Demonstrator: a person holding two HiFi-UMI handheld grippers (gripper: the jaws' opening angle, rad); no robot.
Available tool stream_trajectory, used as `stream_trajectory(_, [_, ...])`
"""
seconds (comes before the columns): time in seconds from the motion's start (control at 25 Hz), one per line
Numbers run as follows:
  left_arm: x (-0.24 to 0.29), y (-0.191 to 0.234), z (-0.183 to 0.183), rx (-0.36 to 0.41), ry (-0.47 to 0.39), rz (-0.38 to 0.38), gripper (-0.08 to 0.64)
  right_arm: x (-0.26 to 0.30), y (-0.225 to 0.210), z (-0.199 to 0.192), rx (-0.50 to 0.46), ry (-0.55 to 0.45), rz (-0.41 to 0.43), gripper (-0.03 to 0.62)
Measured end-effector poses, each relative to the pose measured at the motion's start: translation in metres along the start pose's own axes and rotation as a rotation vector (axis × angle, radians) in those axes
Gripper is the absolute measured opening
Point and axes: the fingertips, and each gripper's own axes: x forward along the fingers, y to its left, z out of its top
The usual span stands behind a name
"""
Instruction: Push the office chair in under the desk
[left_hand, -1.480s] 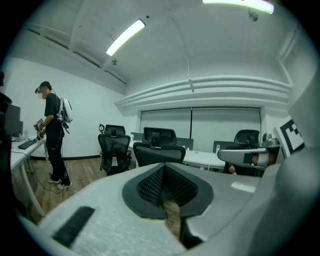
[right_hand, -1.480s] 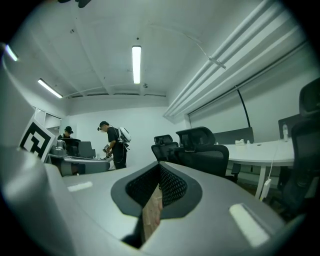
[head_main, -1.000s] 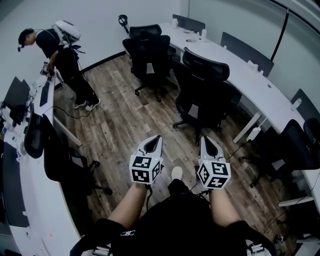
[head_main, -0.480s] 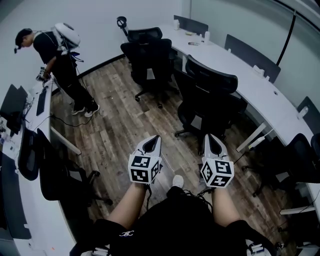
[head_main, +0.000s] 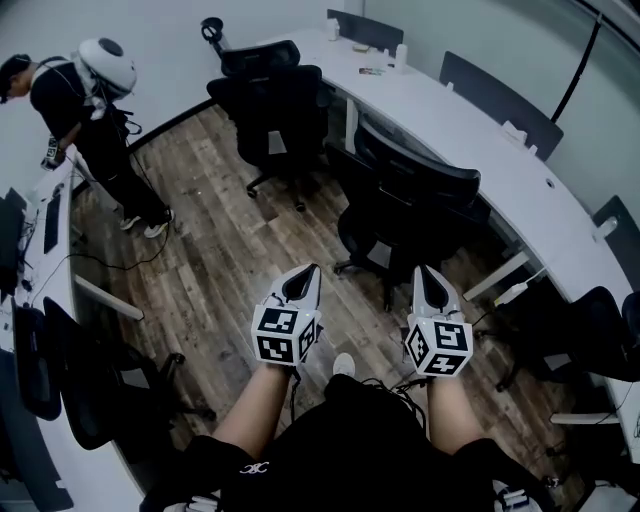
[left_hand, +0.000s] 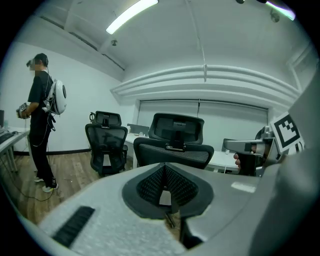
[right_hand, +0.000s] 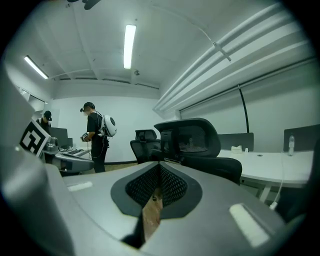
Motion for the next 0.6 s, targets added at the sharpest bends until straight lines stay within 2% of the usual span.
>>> stream_trajectory(0.28, [0.067, 0.009, 0.01, 0.013, 0.04, -0.024, 0.005, 0.049, -0.044, 0.002, 0.01, 0.027, -0.035, 0.008])
stream_trajectory(0.6, [0.129, 0.016, 0.038, 0.085, 0.058, -0.028, 0.006, 0.09, -0.085, 0.009, 0.023, 0.038, -0.031, 0.008])
